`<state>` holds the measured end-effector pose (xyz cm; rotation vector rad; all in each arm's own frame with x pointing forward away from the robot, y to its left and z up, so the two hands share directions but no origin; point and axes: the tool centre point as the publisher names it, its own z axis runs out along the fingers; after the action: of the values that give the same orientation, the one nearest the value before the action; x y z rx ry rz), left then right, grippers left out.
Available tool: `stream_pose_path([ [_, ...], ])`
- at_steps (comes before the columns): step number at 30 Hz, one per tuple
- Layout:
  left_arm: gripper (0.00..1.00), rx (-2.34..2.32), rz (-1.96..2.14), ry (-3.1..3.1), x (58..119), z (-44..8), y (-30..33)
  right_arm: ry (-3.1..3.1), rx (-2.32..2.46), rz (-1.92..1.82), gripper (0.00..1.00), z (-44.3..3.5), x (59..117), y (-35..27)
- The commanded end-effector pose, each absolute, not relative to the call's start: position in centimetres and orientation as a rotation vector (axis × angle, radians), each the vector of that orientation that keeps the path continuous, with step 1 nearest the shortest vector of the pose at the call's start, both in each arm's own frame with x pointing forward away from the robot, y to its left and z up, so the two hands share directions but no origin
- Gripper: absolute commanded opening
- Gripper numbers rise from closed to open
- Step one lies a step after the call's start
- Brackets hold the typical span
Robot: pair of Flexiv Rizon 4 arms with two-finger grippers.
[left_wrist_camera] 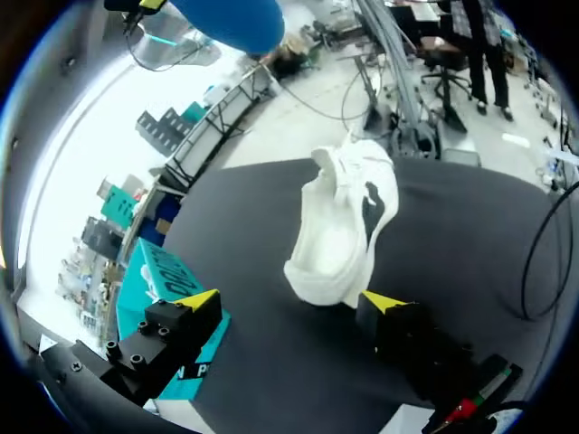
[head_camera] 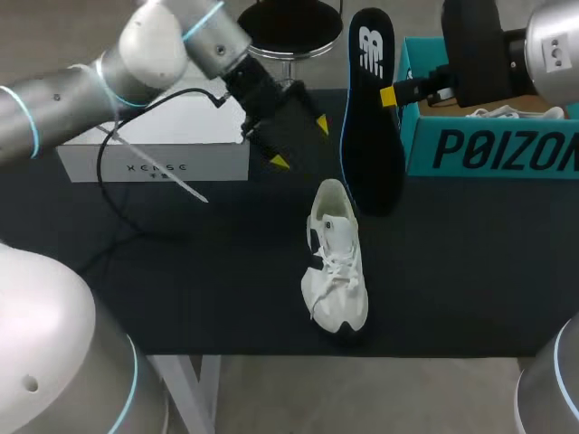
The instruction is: Take the shoe out of the shoebox, open the shoe tongue, remove and reinsert the insole, then place the shoe into the shoebox
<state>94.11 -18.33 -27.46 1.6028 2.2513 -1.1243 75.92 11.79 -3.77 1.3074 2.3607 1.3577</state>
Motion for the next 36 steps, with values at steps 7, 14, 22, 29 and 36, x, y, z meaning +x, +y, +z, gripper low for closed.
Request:
stream_pose_path([
  [7, 1.00, 0.508, -1.763, 1.529, 92.2, -28.8, -10.1, 2.361, 1.310, 1.355, 0.00, -3.9, 76.2, 12.1],
  [14, 1.00, 0.421, -1.850, 1.498, 90.7, -30.2, -7.8, 2.361, 1.310, 1.355, 0.00, -3.9, 76.2, 12.1],
  [22, 1.00, 0.370, -1.967, 1.563, 89.7, -30.8, -8.4, 2.361, 1.310, 1.355, 0.00, -3.9, 76.2, 12.1],
  [29, 1.00, 0.370, -1.967, 1.563, 89.7, -30.8, -8.4, 2.361, 1.310, 1.355, 0.00, -3.9, 76.2, 12.1],
  [36, 1.00, 0.531, -1.900, 1.422, 89.3, -29.4, -8.7, 2.361, 1.310, 1.355, 0.00, -3.9, 76.2, 12.1],
])
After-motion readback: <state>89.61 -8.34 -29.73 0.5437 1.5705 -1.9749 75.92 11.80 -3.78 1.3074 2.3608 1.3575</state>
